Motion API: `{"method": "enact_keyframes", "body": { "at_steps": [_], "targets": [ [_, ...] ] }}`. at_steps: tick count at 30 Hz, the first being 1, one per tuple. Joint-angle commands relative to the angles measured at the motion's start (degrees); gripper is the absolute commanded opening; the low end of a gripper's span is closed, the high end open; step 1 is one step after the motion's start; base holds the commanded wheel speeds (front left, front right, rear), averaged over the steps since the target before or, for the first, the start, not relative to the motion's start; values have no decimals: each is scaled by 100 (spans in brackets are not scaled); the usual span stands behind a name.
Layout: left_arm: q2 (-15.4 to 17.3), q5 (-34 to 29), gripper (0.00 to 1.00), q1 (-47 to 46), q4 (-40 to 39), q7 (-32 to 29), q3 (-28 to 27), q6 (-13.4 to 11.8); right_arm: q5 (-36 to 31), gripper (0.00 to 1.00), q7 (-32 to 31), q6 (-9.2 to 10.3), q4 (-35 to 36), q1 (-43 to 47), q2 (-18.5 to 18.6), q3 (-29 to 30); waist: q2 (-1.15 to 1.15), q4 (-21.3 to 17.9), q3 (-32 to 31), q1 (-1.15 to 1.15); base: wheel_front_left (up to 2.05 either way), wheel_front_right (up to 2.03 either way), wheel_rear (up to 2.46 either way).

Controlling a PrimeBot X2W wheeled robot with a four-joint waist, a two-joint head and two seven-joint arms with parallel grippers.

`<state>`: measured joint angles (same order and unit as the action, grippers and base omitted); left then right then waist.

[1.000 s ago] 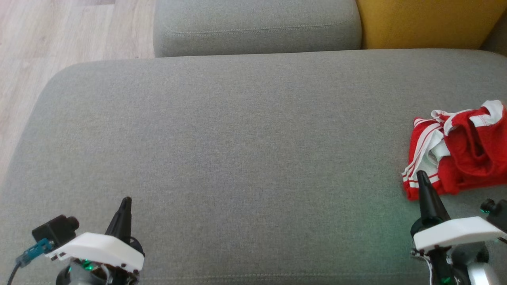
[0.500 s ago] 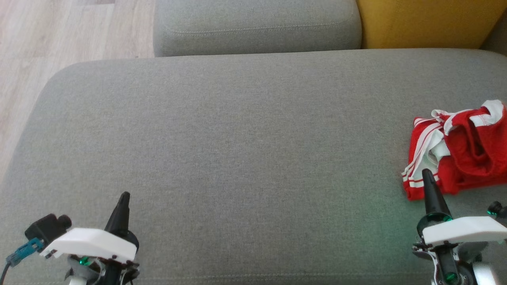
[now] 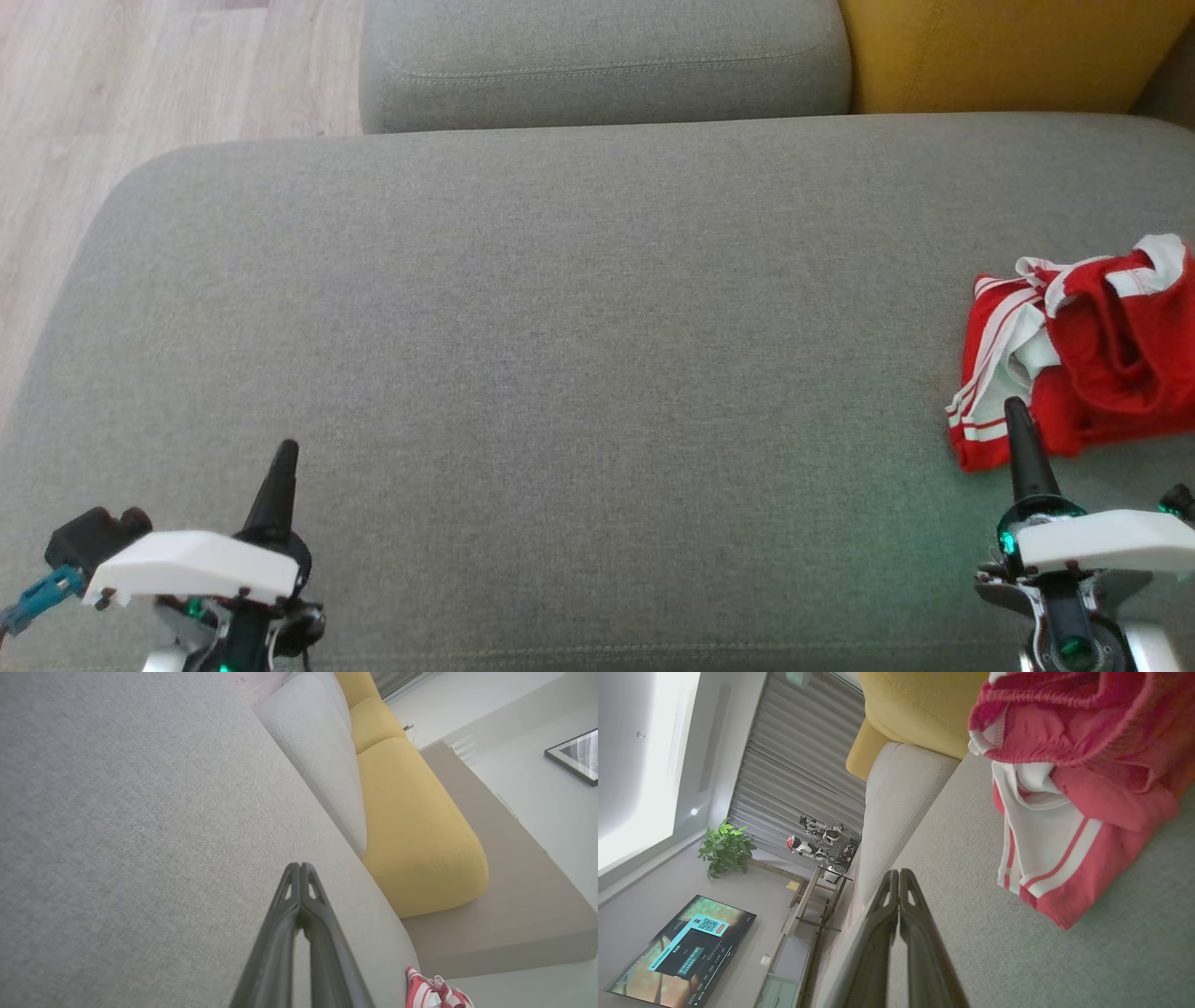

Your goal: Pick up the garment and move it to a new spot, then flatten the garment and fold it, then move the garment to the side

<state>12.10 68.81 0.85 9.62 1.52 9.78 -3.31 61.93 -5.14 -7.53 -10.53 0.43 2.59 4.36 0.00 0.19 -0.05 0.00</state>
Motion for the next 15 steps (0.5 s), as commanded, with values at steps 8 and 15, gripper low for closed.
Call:
{"method": "enact_keyframes", "body": {
  "at_steps": [8,15],
  "targets": [
    [-112,464,0,-387,-45,-141,-446,235,599,0,-27,3,80,-388,80,-12,0,-3,4,0,0,0,0],
    [-244,824,0,-443,43,-244,-640,389,1052,0,-36,3,2,-436,80,17,0,-6,7,0,0,0,0]
  ]
}}
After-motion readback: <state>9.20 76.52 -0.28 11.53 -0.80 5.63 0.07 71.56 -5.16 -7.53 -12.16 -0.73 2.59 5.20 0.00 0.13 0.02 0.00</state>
